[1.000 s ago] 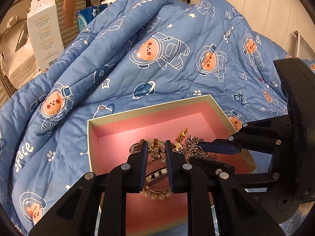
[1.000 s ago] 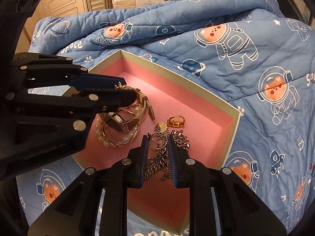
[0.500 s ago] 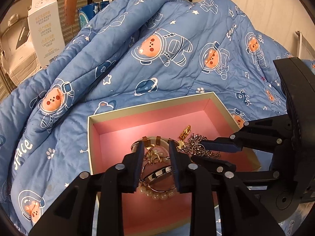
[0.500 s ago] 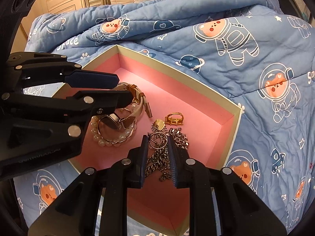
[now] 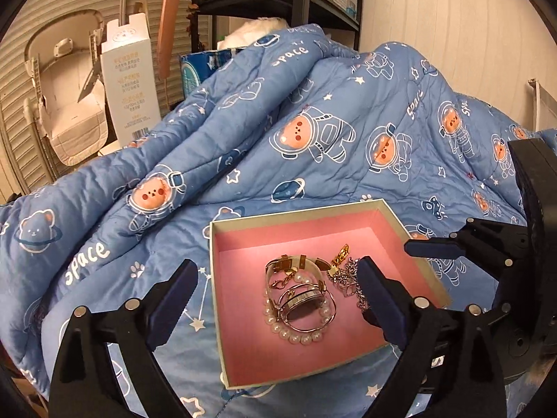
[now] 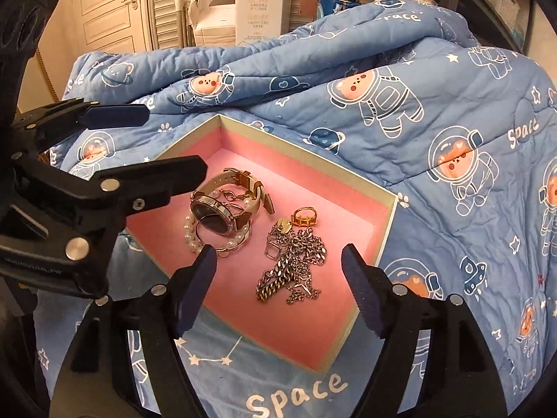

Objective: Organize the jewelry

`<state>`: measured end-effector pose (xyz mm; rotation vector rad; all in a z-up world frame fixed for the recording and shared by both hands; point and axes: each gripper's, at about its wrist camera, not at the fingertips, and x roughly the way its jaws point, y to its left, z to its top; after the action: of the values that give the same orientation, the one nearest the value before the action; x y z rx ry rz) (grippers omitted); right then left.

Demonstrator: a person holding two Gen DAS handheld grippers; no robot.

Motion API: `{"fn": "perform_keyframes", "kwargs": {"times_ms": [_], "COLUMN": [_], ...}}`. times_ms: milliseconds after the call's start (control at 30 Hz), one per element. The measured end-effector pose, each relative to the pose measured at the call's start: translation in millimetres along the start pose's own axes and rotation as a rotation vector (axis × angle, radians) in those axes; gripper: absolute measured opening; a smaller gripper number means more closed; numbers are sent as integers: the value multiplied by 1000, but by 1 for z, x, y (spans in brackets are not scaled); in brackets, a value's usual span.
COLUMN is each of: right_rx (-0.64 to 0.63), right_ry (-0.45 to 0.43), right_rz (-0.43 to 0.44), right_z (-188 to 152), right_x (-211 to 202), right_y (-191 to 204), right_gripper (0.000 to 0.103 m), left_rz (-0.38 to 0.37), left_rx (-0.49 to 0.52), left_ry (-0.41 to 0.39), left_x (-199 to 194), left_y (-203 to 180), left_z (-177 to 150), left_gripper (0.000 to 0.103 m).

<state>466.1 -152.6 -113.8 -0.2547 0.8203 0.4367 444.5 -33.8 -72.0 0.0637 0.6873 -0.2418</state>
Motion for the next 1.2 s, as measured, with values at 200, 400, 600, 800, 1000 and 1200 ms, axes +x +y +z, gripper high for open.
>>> {"fn": "perform_keyframes", "kwargs": {"times_ms": [200, 400, 600, 800, 1000, 1200], "right_rx": [29, 85, 122, 205, 251, 251], "right_ry": [-75, -112, -163, -173, -166, -180], "right_rz": [-65, -84, -126, -153, -209, -241], "right_z": [-21, -52, -89, -120, -145, -173], "right_x": [-28, -64, -113, -157, -198, -242], "right_y": [12, 31, 60, 81, 98, 125], "right_gripper": [90, 91, 95, 96, 97, 97], "left_rz": [69, 83, 97, 141, 155, 156], "left_rx": [-3, -20, -21, 14, -3, -64], "left_ry": [-26, -29, -14, 1, 25, 6], "left_x": [-24, -55, -97, -144, -192, -242], "left_y": [-3, -6, -10, -21, -26, -36], "left_z": [-15, -40, -72, -106, -133, -151], "left_gripper": [96, 96, 96, 96, 96, 96]}}
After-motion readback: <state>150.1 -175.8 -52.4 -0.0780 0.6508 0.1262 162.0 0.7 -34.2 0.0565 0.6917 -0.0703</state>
